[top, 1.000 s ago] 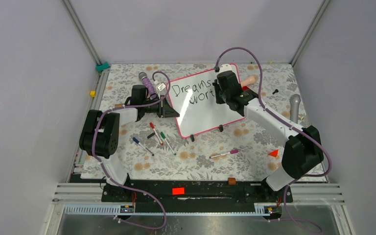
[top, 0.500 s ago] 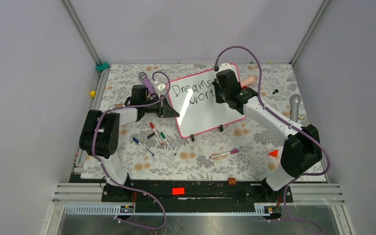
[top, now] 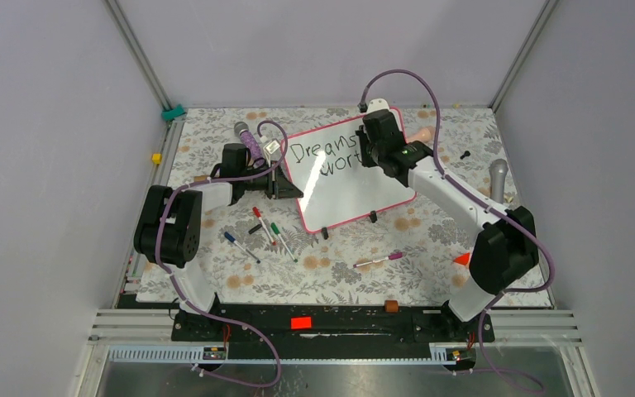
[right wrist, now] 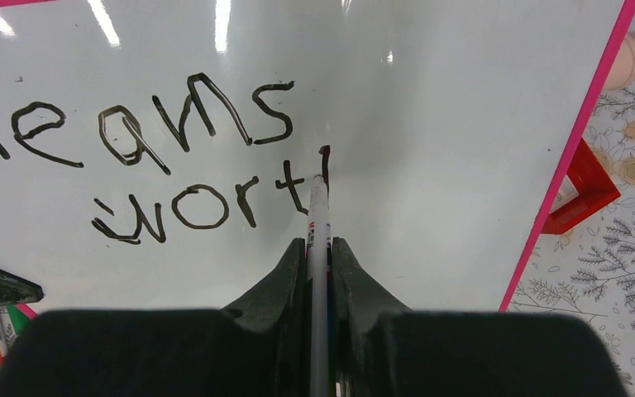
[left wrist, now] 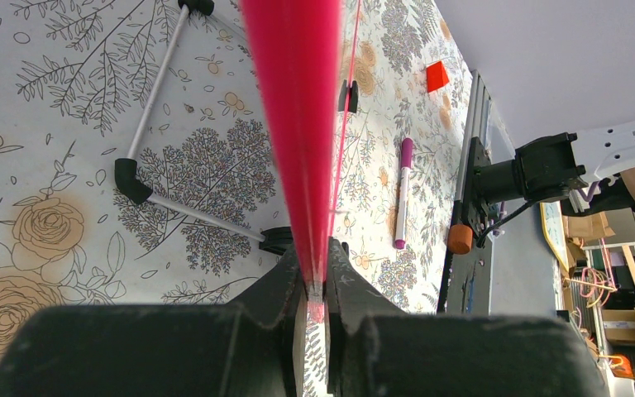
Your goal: Write a sentence on the whiteboard
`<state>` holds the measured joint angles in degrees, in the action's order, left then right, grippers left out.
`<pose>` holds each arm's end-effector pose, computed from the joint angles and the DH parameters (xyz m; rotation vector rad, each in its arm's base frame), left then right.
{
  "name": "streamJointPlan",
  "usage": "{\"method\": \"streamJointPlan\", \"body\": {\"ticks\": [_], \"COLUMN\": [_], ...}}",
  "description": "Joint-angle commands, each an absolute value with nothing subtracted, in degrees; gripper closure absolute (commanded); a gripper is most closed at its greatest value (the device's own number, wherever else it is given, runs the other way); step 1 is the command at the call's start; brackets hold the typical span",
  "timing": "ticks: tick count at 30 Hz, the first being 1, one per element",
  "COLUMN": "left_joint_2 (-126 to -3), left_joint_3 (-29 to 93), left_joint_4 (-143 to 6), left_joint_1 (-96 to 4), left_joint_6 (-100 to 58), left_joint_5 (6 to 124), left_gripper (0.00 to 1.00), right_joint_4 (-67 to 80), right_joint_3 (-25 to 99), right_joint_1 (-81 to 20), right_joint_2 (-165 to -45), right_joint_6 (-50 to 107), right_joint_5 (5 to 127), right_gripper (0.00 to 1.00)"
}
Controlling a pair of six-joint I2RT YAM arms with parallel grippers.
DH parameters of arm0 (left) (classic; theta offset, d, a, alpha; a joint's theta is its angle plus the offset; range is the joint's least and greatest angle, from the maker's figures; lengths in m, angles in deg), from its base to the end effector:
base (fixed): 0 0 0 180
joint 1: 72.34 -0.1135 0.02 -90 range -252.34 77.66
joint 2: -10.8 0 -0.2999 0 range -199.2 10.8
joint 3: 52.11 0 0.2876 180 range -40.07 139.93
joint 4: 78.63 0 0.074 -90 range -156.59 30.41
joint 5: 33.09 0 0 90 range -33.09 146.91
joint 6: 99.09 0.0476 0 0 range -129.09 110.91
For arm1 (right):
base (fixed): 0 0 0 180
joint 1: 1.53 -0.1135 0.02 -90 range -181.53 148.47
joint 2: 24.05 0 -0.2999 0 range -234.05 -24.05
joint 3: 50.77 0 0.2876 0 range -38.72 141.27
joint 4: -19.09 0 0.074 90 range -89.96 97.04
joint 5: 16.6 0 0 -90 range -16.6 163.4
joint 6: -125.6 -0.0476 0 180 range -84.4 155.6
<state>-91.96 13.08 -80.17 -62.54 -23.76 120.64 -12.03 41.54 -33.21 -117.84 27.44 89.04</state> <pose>0.3781 -0.1086 0.1747 0.5564 2.0579 -1.4540 0.3712 0.2140 0.3408 -0.2751 2.1007 0.1213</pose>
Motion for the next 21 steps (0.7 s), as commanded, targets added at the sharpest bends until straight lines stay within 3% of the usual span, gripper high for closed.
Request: {"method": "streamJointPlan", "body": {"ticks": [1, 21], "left_joint_2": [-94.5, -94.3], "left_joint_3": [12.7, 12.6], "left_joint_4": [-77.8, -77.8], "left_joint_1": [-61.6, -61.6], "left_joint_6": [-20.7, -20.6], "left_joint_5": [110.2, 110.3], "left_gripper": [1.00, 1.00], "right_joint_4": [-10.8, -11.9], "right_joint_3": [44.3, 41.9], "right_joint_1": [-32.3, -30.4], "right_joint_2": [-119.4, -117.8], "right_joint_6": [27.8, 27.2], "right_joint_5": [90.6, 90.4], "right_gripper": [1.00, 1.00]}}
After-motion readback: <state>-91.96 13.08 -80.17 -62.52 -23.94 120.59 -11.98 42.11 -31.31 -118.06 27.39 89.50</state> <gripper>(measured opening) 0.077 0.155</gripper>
